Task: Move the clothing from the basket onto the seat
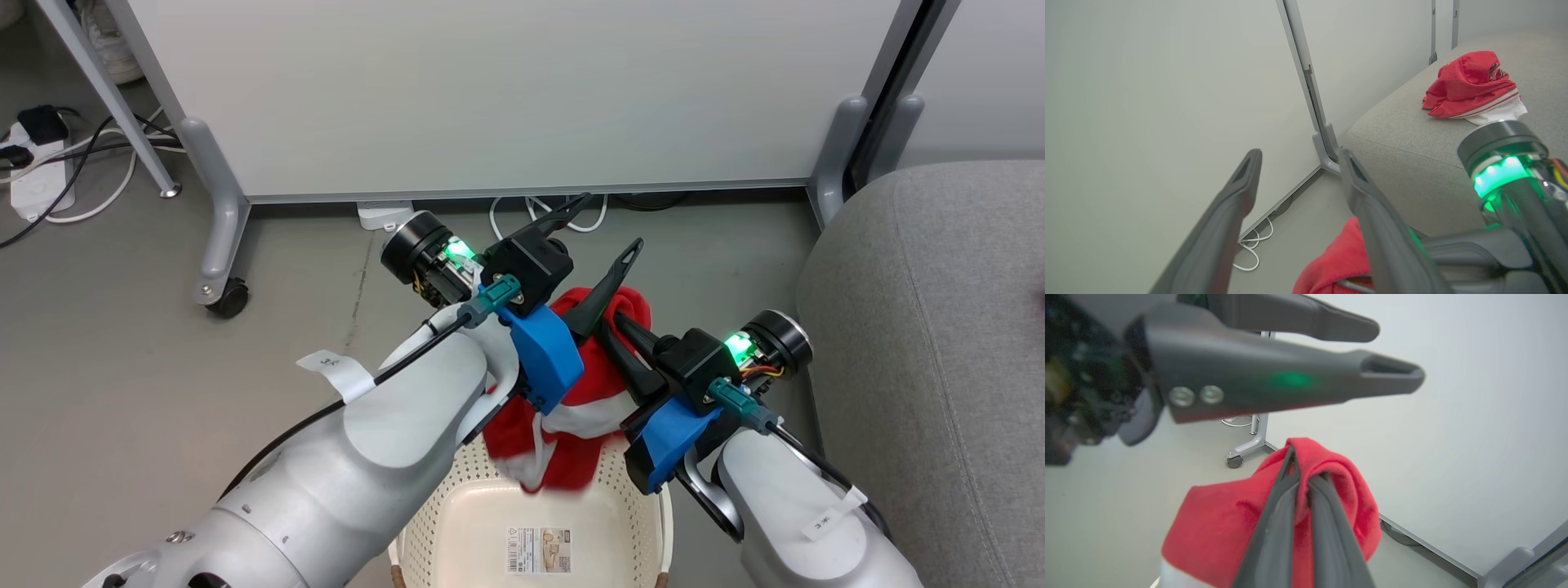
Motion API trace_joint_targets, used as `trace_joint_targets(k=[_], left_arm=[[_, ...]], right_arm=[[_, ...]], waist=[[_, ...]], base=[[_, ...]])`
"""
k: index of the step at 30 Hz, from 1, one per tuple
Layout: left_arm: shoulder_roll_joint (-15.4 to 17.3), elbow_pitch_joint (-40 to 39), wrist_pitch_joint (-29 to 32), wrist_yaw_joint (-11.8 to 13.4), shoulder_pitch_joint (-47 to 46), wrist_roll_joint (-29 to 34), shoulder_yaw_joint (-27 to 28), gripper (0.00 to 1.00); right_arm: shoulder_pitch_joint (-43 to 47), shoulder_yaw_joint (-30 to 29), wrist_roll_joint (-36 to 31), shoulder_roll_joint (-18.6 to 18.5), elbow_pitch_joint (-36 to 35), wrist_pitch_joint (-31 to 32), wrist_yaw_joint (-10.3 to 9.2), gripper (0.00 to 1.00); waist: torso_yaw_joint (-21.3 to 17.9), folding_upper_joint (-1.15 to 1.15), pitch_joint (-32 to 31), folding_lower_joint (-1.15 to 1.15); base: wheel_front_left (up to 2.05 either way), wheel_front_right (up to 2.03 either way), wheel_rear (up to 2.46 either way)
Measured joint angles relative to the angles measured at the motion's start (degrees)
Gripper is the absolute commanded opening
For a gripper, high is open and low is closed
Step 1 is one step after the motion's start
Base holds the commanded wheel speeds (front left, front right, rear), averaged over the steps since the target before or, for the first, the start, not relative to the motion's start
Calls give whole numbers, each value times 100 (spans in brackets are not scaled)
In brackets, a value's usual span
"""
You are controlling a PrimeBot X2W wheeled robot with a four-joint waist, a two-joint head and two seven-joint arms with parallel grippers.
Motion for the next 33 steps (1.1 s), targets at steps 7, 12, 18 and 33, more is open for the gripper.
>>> trace_joint_targets(k=[7,12,18,33], left_arm=[[32,-101,0,45,3,38,41,100],[87,-194,0,85,3,76,98,100],[155,-294,-1,101,-2,110,137,100],[227,-527,-1,94,-43,265,92,100]], right_arm=[[5,-53,90,1,-71,0,0,0],[5,-278,231,4,-213,0,0,0],[8,-705,207,5,-356,0,0,0],[169,-1627,105,-47,-1031,1,-1,0]], waist=[[-27,0,61,0],[-105,0,201,0],[-309,0,383,0],[-1151,0,917,0]], base=[[0,0,0],[0,0,0],[0,0,0],[0,0,0]])
